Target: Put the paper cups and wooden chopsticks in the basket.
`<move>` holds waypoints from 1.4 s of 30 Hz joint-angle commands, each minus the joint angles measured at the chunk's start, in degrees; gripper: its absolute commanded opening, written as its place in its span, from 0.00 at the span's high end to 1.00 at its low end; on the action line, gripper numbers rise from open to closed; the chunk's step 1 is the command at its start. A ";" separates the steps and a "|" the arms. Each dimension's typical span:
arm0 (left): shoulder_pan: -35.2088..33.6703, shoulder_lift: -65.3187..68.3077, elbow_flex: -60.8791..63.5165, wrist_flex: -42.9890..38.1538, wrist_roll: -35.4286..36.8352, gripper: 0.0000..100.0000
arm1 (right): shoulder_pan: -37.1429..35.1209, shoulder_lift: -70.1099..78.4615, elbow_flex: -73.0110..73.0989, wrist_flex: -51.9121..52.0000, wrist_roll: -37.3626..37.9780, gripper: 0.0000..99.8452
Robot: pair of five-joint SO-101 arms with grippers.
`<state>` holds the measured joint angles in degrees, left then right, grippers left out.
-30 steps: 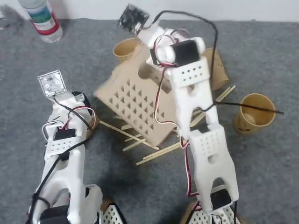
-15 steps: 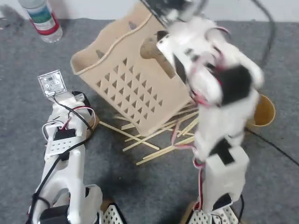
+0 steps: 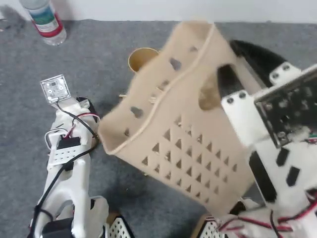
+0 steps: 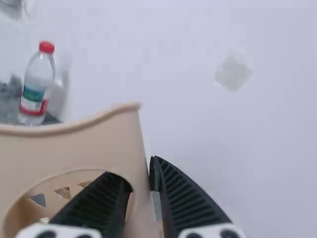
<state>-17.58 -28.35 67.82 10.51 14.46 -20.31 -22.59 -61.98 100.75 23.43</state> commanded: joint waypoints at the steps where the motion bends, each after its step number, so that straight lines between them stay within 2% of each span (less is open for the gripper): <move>1: 0.18 -2.02 -0.13 -0.97 -0.44 0.99 | 1.27 -6.02 13.63 -1.63 -1.23 0.99; 4: 0.35 -2.02 -0.13 -0.88 -0.44 0.99 | 1.19 -9.10 22.42 -6.46 -1.76 0.99; 6: 0.35 -2.02 -0.31 -0.62 -1.85 0.99 | 1.36 -10.86 28.31 -10.77 -4.75 0.99; 9: 0.35 -2.11 -1.89 2.02 -2.99 0.98 | 1.45 -13.49 37.36 -17.36 -7.21 0.99; 11: 0.35 -2.11 -4.79 6.51 -2.99 0.98 | 1.45 -15.52 44.04 -22.02 -7.74 0.99; 14: 0.09 -2.02 -12.88 17.76 -2.81 0.98 | 1.54 -19.56 54.59 -30.37 -7.65 0.99; 19: 0.35 -1.93 -33.01 39.65 -2.99 0.98 | 1.71 -27.65 78.24 -47.43 -7.21 0.99; 23: 0.35 -0.18 -51.03 54.86 -3.25 0.94 | 5.76 -36.53 97.32 -61.76 -7.56 0.99; 28: 4.04 12.22 -74.68 73.32 -9.32 0.84 | 8.57 -47.16 114.90 -74.42 -7.65 0.99; 32: 8.70 27.25 -94.55 90.20 -10.55 0.83 | 8.40 -52.88 121.58 -77.41 -8.97 0.99; 36: 10.90 34.64 -98.86 90.46 -10.55 0.83 | 8.48 -54.90 122.81 -78.46 -14.07 0.99; 39: 14.42 34.29 -97.27 90.46 -10.99 0.83 | 8.48 -54.90 122.99 -79.60 -14.51 0.99; 42: 17.14 31.91 -97.36 90.46 -11.25 0.83 | 8.66 -54.90 124.92 -85.32 -14.51 0.99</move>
<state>-2.81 6.55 -27.30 98.86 3.82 -12.48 -75.69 63.03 20.84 10.07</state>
